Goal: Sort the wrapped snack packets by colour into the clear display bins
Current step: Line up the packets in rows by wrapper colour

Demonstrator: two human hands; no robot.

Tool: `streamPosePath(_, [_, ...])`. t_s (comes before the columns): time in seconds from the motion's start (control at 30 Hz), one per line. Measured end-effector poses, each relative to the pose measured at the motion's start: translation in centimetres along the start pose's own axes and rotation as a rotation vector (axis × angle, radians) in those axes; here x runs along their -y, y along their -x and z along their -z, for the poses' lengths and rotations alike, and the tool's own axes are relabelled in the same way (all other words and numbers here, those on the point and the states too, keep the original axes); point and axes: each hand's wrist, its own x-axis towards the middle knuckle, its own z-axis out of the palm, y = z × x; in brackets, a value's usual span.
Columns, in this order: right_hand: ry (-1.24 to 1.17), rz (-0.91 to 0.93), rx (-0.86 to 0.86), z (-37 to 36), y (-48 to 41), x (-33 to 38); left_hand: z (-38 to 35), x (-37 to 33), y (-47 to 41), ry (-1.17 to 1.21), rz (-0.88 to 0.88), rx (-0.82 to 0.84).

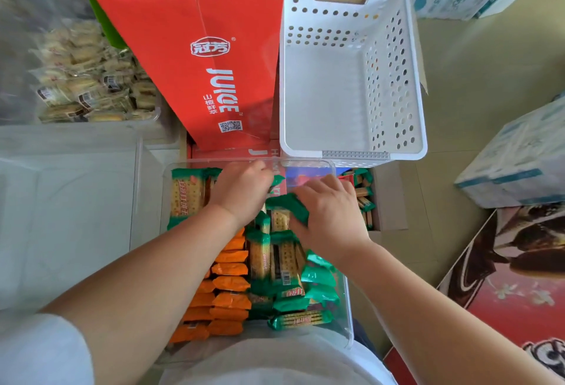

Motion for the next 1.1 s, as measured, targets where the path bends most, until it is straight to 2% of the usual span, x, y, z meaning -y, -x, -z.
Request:
streamPosePath(0.1, [-0.036,-0.081,-0.039,-0.3,-0.8,-0.3,-0.5,0.5,0.3,0.012,0.013,-0.027])
streamPosePath(0.2, [-0.046,-0.155,-0.115,-0.8,-1.4,-0.9,-0.8,0.5,1.4,0.141,0.05,-0.099])
streamPosePath(0.3, [0.039,-0.162,-0.124,-1.2,-1.8,-1.2,-0.7,0.5,2.1,0.154,0.069,-0.165])
streamPosePath(0.53, [0.232,-0.102,-0.009,-1.5,-2.2,-0.9,-1.4,-0.2,1.1,-0.11,0.079,-0.052])
streamPosePath(0.77, [0.237,-0.045,-0.062,-1.1,-1.2,-1.8,-1.1,-0.9,0.0,-0.066,0.017,-0.068])
streamPosePath(0.87, [0.145,-0.018,-0.176,-0.8,-0.3,-1.7,-0.9,-1.5,-0.4,-0.055,0.029,-0.018])
streamPosePath(0.97, [-0.053,0.051,-0.294,0.4,0.9,-1.5,-1.3,-1.9,-0.7,-0.075,0.053,0.07])
streamPosePath(1.1, [-0.178,0.097,-0.302,1.1,1.7,-1.8,-1.6,-1.9,-0.9,-0.045,0.073,0.06])
